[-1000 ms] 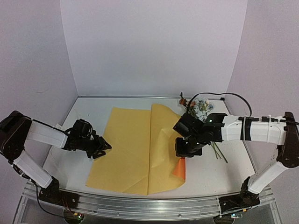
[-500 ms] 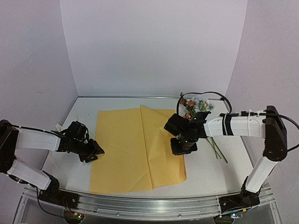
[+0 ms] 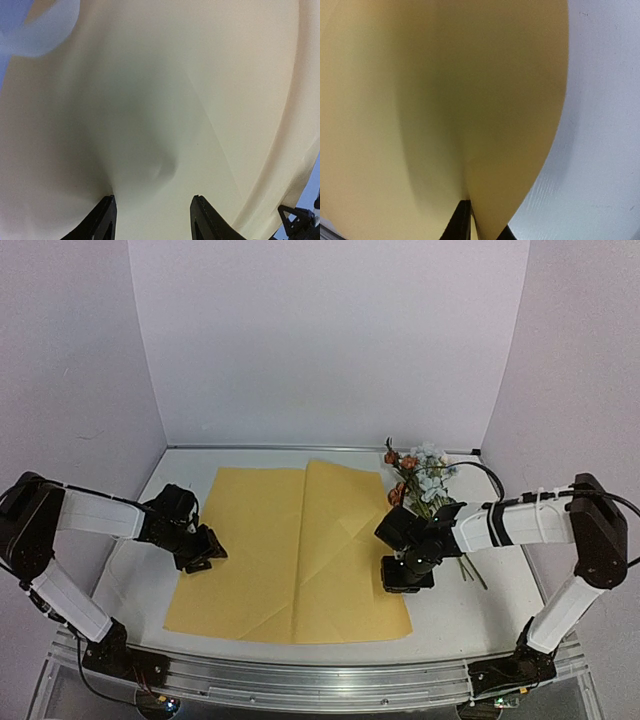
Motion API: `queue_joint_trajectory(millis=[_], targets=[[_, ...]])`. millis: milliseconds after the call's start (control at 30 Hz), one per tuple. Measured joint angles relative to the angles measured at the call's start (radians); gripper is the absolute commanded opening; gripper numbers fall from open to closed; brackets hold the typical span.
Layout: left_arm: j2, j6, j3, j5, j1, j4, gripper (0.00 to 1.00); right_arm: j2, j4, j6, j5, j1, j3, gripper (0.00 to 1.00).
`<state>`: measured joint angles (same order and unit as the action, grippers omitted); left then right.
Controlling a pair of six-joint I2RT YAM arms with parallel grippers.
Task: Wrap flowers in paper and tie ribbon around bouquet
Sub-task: Unfold the folded wrapping paper at the center of the board.
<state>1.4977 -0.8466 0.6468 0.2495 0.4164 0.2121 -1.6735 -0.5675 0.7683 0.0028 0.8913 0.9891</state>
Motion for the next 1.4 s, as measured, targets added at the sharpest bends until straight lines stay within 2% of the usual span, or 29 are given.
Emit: queue_joint_trajectory(millis=[133, 200, 400, 467, 567, 700, 800, 933, 1100, 1267, 1400], targets=[[0.085, 0.051, 0.086, 0.008, -0.049, 0.009, 0.53, 0.048, 0.046, 0.069, -0.042, 0.001, -0.090, 0.08], [0.131, 0.074, 0.135, 0.015, -0.072, 0.015, 0.53, 0.066, 0.067, 0.105, -0.060, 0.016, -0.119, 0.16], [0.276, 0.142, 0.301, 0.026, -0.126, 0.027, 0.52, 0.106, 0.105, 0.189, -0.093, 0.132, -0.136, 0.52], [0.323, 0.169, 0.363, 0.027, -0.141, 0.036, 0.53, 0.133, 0.108, 0.200, -0.093, 0.146, -0.138, 0.59], [0.381, 0.202, 0.446, 0.027, -0.161, 0.057, 0.54, 0.175, 0.109, 0.190, -0.091, 0.121, -0.139, 0.66], [0.402, 0.230, 0.517, 0.028, -0.175, 0.098, 0.57, 0.192, 0.101, 0.152, -0.086, 0.025, -0.126, 0.67], [0.402, 0.245, 0.586, 0.038, -0.170, 0.121, 0.59, 0.171, 0.085, 0.103, -0.087, -0.082, -0.057, 0.68], [0.401, 0.243, 0.677, 0.044, -0.119, 0.129, 0.58, 0.081, 0.090, 0.037, -0.092, -0.199, 0.097, 0.74], [0.422, 0.202, 0.728, 0.074, 0.019, 0.110, 0.54, -0.049, 0.111, -0.021, -0.125, -0.305, 0.223, 0.84], [0.514, 0.151, 0.733, 0.120, 0.147, 0.062, 0.53, -0.199, 0.119, -0.062, -0.146, -0.354, 0.325, 0.92], [0.547, 0.116, 0.686, 0.147, 0.189, 0.037, 0.52, -0.279, 0.150, -0.073, -0.188, -0.375, 0.342, 0.95]])
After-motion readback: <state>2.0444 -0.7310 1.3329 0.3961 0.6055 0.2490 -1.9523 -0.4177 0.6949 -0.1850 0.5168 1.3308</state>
